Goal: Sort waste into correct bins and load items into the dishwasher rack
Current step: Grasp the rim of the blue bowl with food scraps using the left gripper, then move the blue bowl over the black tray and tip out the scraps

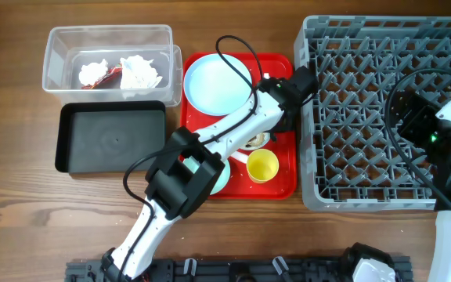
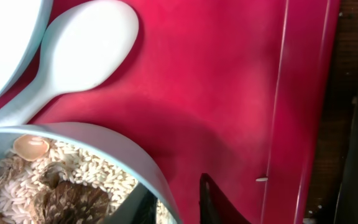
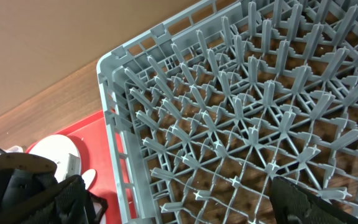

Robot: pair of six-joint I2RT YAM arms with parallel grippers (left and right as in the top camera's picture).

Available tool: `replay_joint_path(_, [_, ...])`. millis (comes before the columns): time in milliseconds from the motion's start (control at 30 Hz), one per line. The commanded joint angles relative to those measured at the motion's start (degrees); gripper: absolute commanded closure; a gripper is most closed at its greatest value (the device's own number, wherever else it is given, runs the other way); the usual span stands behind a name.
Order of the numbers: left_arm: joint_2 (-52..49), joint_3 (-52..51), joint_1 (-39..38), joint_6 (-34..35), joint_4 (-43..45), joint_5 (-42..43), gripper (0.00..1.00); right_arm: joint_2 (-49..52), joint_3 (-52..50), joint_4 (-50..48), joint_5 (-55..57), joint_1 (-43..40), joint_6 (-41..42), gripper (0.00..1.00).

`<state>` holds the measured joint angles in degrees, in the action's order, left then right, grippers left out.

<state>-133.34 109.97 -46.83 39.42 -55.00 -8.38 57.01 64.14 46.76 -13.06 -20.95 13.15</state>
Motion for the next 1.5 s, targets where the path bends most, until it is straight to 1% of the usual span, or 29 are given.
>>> replay_joint_path(0, [-1.3,-0.6,-0.3,0.5,-0.1,-1.1,0.96,0.0,1.1,0.2,-0.7,-0.2,-1.1,0.04])
replay_joint_path(267, [1.4,-0.4,-0.2,0.0,-1.3,-1.1,0.96,0.0,1.1,0.0,-0.7,-0.2,-1.2,0.04])
replay_joint_path(467, [9.4,1.5,0.0,-0.2,-5.3,-0.9,0.96,0.0,1.1,-0.1,-0.7,-0.2,-1.2,0.04])
replay_joint_path(600, [15.5,1.5,2.1,-1.9,-7.9,3.5,0.96,0.0,1.1,-0.2,-0.7,-0.3,-1.1,0.03])
replay_joint_path(733, [20.3,1.5,7.2,-1.9,-12.2,11.3,0.96,0.0,1.1,-0.3,-0.7,-0.2,-1.1,0.04])
replay_joint_path(800, [22.0,1.5,9.8,-3.2,-15.0,14.1,0.96,0.0,1.1,-0.2,-0.7,-0.2,-1.1,0.04])
replay_joint_path(867, [24.0,1.5,12.7,-3.4,-20.0,14.6,0.96,0.0,1.1,-0.2,-0.7,-0.2,-1.1,0.04])
replay_joint_path(1000, [26.2,1.5,18.4,-8.0,-28.7,15.0,0.96,0.0,1.1,-0.2,-0.7,-0.2,-1.1,0.04])
replay_joint_path(1067, [26.2,1.4,20.6,-10.6,-30.9,16.0,0.96,0.0,1.1,-0.2,-0.7,-0.2,-1.1,0.03])
replay_joint_path(1167, [26.2,-0.1,24.7,-15.2,-31.3,19.6,0.96,0.0,1.1,0.0,-0.7,-0.2,-1.0,0.04])
replay_joint_path(1300, [26.2,-4.5,31.8,-21.1,-28.6,26.6,0.96,0.0,1.1,0.2,-0.7,-0.2,-1.0,0.04])
replay_joint_path(1467, [26.2,-11.6,39.8,-25.5,-24.9,32.1,0.96,0.0,1.1,0.2,-0.7,-0.2,-1.0,0.03])
